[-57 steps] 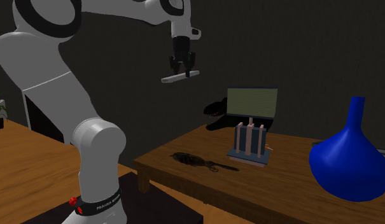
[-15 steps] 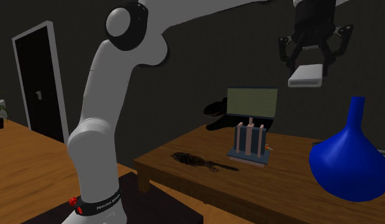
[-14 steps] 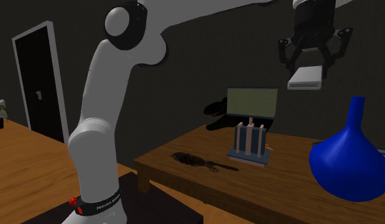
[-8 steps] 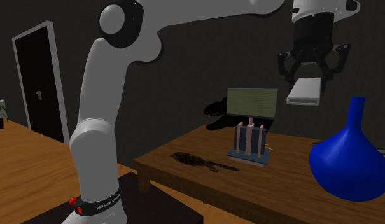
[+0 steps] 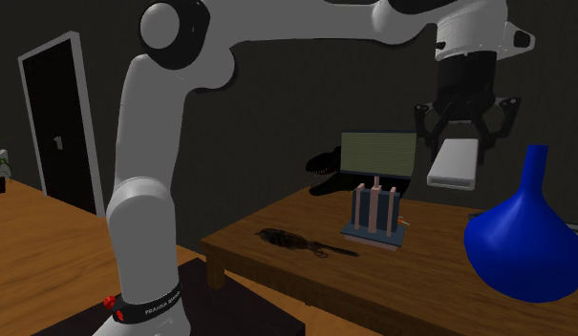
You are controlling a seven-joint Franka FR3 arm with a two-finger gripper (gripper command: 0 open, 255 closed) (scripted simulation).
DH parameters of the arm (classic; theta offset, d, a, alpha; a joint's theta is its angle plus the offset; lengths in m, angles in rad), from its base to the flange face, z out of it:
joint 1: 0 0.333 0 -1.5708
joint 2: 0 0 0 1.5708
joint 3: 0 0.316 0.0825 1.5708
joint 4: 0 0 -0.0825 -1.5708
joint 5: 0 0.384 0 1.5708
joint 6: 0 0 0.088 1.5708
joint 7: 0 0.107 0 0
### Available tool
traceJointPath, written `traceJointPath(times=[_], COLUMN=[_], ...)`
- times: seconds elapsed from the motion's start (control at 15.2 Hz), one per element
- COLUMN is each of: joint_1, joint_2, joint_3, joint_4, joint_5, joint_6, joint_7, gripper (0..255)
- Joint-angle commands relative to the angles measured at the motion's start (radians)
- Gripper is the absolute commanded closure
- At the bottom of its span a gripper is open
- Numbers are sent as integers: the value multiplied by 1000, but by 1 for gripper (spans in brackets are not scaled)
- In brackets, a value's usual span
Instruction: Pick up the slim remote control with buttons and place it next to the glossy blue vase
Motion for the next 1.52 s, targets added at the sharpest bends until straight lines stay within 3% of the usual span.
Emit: traceJointPath(times=[0.0, 1.45], joint_1=[7, 26], joint_2=[-11, -14], joint_3=[1, 12], joint_4=[-37, -337], joint_5=[-8, -5], joint_6=[29, 327], joint_7=[4, 2], gripper=[255, 255])
